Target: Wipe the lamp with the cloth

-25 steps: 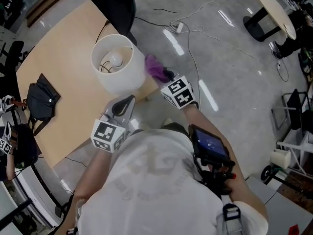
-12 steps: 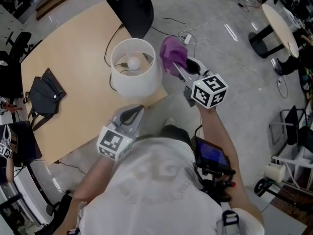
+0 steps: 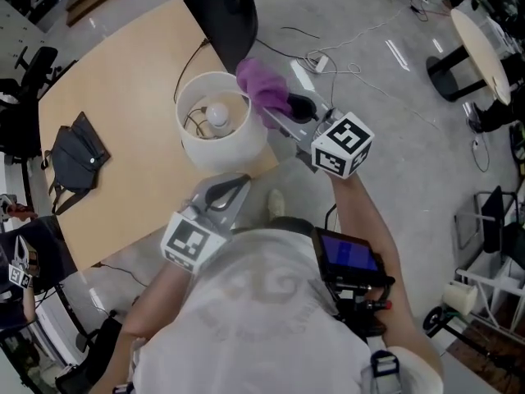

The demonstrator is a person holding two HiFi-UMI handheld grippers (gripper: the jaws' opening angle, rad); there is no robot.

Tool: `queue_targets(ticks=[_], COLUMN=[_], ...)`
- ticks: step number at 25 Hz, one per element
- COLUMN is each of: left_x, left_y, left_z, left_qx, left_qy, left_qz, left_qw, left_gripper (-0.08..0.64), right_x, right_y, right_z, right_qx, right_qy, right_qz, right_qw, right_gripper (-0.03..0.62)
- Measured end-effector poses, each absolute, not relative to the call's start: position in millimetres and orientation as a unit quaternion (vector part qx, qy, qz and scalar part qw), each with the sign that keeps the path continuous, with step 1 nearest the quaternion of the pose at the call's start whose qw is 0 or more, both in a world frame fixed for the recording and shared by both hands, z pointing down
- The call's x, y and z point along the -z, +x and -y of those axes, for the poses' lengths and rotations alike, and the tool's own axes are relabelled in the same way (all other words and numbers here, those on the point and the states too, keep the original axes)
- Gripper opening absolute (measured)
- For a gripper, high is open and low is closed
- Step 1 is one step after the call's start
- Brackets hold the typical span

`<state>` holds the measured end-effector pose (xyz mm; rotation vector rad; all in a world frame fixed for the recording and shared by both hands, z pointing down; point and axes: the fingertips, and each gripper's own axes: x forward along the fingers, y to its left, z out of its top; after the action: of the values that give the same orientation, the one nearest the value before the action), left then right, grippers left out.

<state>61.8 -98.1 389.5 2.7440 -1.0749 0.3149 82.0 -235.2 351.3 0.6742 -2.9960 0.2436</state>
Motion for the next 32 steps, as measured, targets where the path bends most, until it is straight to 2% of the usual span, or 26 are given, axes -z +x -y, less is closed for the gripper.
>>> queue_targets(ticks=[4,9,19,24,29,32], left_x=[-393,-396,-392,-370,-347,-334], left_y=[74,87,101,98,98,98], left_z=[113,124,141,145,147,147], left_qx=[-0.118,-0.135,-0.151,-0.133,-0.136,-0.127], left_qy=[0.917,0.911,0.896,0.888,0.881,0.877], left_qz=[0.369,0.378,0.403,0.423,0.443,0.453], left_qw=[0.091,0.096,0.109,0.118,0.099,0.098], left_gripper=[0.002,0.002,0.002,0.002,0.002,0.002], right_x=[-374,-437,-519,-464,-370,-339], right_y=[79,91,117,118,101,88], right_z=[238,247,268,297,299,293], right_qx=[-0.093,-0.128,-0.208,-0.201,-0.161,-0.125], right_qy=[0.179,0.165,0.16,0.15,0.06,0.008], right_qz=[0.978,0.97,0.944,0.961,0.985,0.992], right_qw=[0.058,0.126,0.199,0.115,-0.007,-0.02], right_gripper=[0.112,0.112,0.112,0.112,0.112,0.11])
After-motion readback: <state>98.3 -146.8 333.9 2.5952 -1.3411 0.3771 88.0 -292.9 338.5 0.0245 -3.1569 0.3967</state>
